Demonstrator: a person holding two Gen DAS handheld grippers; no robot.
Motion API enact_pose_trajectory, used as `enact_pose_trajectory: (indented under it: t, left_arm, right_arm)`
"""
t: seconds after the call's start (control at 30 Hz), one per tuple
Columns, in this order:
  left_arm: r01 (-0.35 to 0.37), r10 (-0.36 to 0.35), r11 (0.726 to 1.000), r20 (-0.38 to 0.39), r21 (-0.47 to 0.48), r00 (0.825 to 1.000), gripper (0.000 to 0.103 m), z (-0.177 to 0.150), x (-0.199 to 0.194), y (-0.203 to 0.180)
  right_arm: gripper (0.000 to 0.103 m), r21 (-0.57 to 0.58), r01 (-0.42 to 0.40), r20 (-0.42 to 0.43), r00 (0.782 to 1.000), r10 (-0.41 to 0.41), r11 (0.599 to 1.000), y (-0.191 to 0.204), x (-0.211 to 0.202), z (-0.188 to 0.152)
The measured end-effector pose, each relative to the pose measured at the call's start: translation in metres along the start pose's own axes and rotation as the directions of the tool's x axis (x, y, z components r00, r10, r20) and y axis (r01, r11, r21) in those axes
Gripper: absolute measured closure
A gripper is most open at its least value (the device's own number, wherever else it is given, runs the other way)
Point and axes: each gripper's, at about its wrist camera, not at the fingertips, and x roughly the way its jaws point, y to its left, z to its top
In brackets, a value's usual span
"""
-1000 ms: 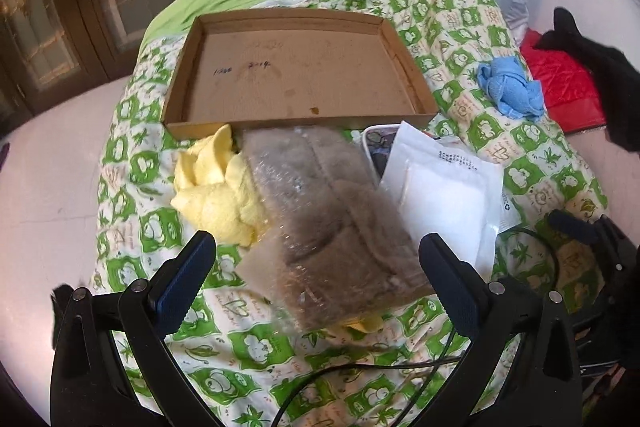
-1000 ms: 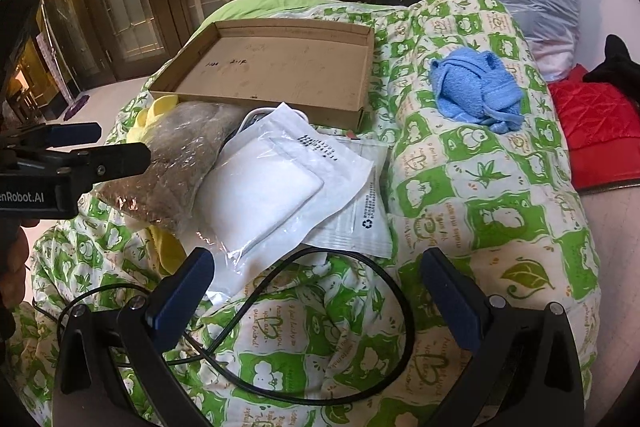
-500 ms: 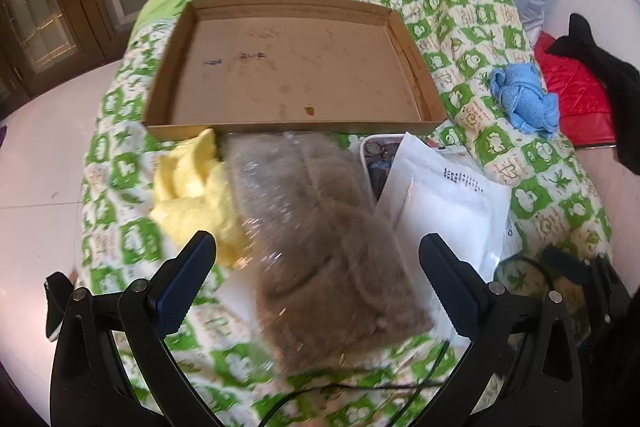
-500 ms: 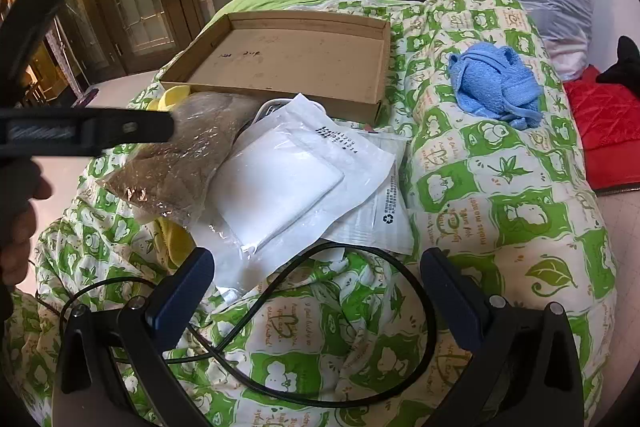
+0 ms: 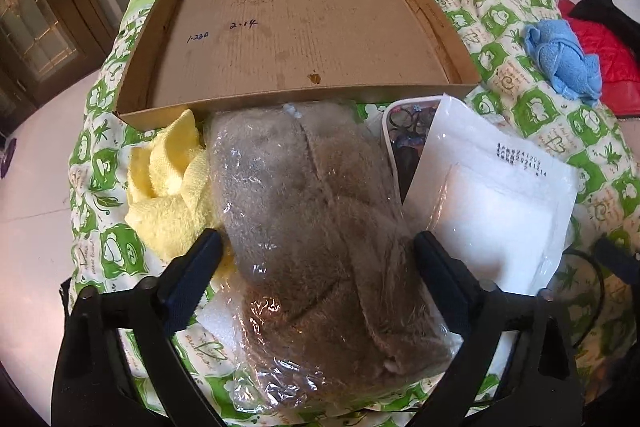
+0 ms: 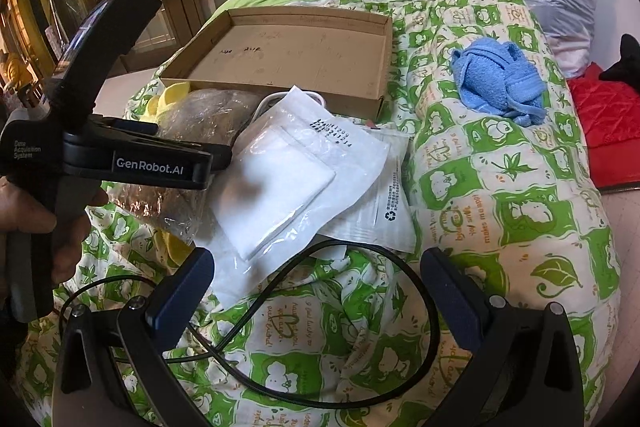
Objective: Organize soft objects
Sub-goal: 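Grasp the clear bag of brown fluff with the left tool and lift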
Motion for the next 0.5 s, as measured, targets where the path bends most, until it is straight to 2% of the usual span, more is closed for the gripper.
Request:
enact_pose_trajectory:
  t: [0.1,0.23,0.4,0.5]
  left_arm:
    - [0.016,-0.016,1.000,-0.005,-0.005,1.000,0.019,-0.003,0.000,0.000]
    - [0.008,-0.008,1.000,-0.012,-0.005,1.000,0.027,-0.006,-0.001,-0.001]
    - [0.015,-0.016,1.000,-0.005,-0.011,1.000,0.049,-0.010,-0.007,0.000]
    - [0.028,-0.027,0.999,0.005,-0.023,1.000,0.056,-0.013,-0.013,0.002]
  right_arm:
    - [0.000,-0.003,0.000,-0.002,1.000,0.000,1.000,0.001,0.000,0.000]
    - [0.000,-0.005,0.000,-0.004,1.000,0.000,1.000,0.001,0.000,-0.001]
    - [0.000,-0.014,-0.001,-0.009,1.000,0.001,1.000,0.003,0.000,-0.003]
    - [0.000,-0.018,-0.004,-0.009,1.000,0.004,1.000,0.004,0.000,-0.003]
